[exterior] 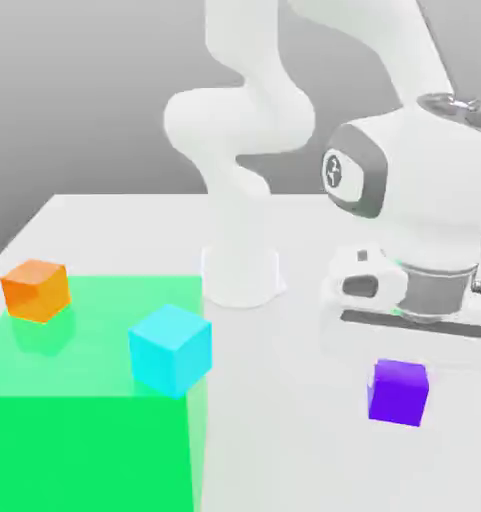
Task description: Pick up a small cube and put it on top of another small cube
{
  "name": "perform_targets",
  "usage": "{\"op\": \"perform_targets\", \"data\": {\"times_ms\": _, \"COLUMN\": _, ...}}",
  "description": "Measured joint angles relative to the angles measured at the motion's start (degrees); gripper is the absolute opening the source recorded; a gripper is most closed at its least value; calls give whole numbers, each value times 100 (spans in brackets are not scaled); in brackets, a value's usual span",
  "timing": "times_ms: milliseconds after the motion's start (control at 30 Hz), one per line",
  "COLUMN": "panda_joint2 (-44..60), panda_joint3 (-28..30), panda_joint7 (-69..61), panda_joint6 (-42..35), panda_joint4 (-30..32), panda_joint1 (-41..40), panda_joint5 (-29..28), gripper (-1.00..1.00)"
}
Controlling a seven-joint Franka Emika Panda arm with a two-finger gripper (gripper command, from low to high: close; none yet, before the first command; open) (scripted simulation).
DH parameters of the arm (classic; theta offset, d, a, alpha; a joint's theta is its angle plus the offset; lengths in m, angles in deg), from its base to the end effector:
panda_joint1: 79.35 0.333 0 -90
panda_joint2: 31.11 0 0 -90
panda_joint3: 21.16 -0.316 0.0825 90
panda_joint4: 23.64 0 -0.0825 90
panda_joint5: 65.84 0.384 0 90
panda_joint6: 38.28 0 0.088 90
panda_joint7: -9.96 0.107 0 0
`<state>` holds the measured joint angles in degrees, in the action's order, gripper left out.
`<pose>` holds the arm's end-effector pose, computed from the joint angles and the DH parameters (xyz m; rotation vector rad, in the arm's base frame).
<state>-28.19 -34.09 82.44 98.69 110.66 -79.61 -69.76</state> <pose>0.4952 0.1108 0.3119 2.7369 -1.4846 0.0339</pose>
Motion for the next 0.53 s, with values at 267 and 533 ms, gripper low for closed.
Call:
{"op": "perform_targets", "data": {"times_ms": 267, "panda_joint2": -844, "panda_joint3": 660, "panda_joint7": -2076, "panda_joint6": -1988, "panda_joint4": -1173, "panda_joint1": -1071, "panda_joint5": 421, "gripper": -100}}
{"op": "perform_targets", "data": {"times_ms": 533, "panda_joint2": -726, "panda_joint3": 760, "panda_joint7": -2461, "panda_joint6": -1557, "panda_joint4": -857, "panda_joint1": -1195, "panda_joint5": 479, "gripper": 100}}
